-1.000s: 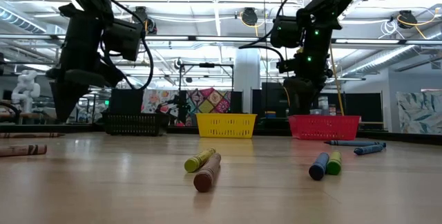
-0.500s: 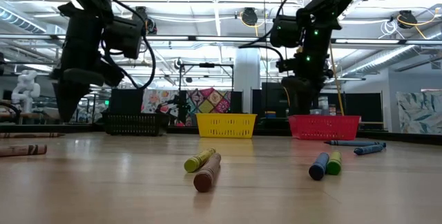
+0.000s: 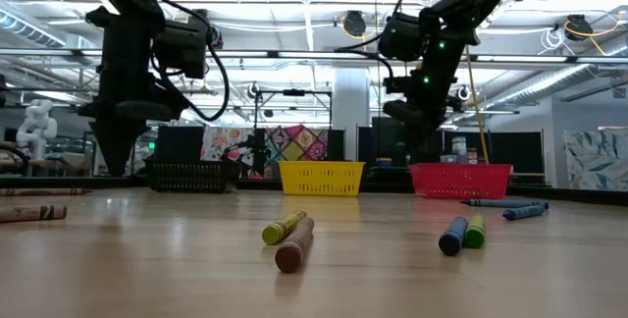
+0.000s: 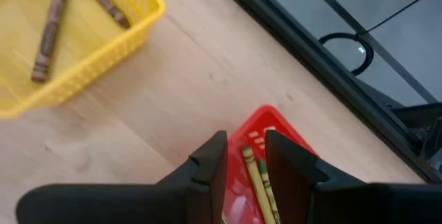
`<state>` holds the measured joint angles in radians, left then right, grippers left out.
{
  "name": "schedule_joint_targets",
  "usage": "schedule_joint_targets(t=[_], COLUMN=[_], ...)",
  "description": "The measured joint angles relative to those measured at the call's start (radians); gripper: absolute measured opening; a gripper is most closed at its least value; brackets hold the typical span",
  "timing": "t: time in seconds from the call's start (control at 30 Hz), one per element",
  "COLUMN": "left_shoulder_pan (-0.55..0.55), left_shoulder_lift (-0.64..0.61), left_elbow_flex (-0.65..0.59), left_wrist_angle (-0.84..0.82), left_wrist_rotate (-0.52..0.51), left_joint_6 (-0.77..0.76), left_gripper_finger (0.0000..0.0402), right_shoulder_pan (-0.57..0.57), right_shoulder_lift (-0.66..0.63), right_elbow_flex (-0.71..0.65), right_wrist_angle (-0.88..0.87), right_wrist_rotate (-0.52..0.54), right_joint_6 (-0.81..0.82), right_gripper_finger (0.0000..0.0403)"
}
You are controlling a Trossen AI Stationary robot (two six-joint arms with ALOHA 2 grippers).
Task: Sort crayons
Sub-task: Put the brown crayon into the yellow bin
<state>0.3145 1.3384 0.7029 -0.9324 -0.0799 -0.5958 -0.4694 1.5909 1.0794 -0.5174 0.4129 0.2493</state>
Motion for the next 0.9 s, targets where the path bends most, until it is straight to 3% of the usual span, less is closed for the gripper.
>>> schedule_joint_targets(t=[0.63, 0.9], left_shoulder_pan=[0.081, 0.105], left_shoulder_lift=[0.000, 0.000], left_elbow_flex=[0.000, 0.000], left_wrist_angle=[0.045, 0.042], left_wrist_rotate=[0.072, 0.062], left_joint_6=[-0.031, 0.029], left_gripper_finger=[0.0005, 0.0099], right_shoulder_pan=[0.000, 0.000], right_shoulder_lift=[0.000, 0.000], right_elbow_flex=[0.000, 0.000], right_wrist_angle=[0.051, 0.051], right_wrist_rotate=[0.000, 0.000], right_joint_6=[0.000, 0.000], right_gripper_finger=[0.0086, 0.0086])
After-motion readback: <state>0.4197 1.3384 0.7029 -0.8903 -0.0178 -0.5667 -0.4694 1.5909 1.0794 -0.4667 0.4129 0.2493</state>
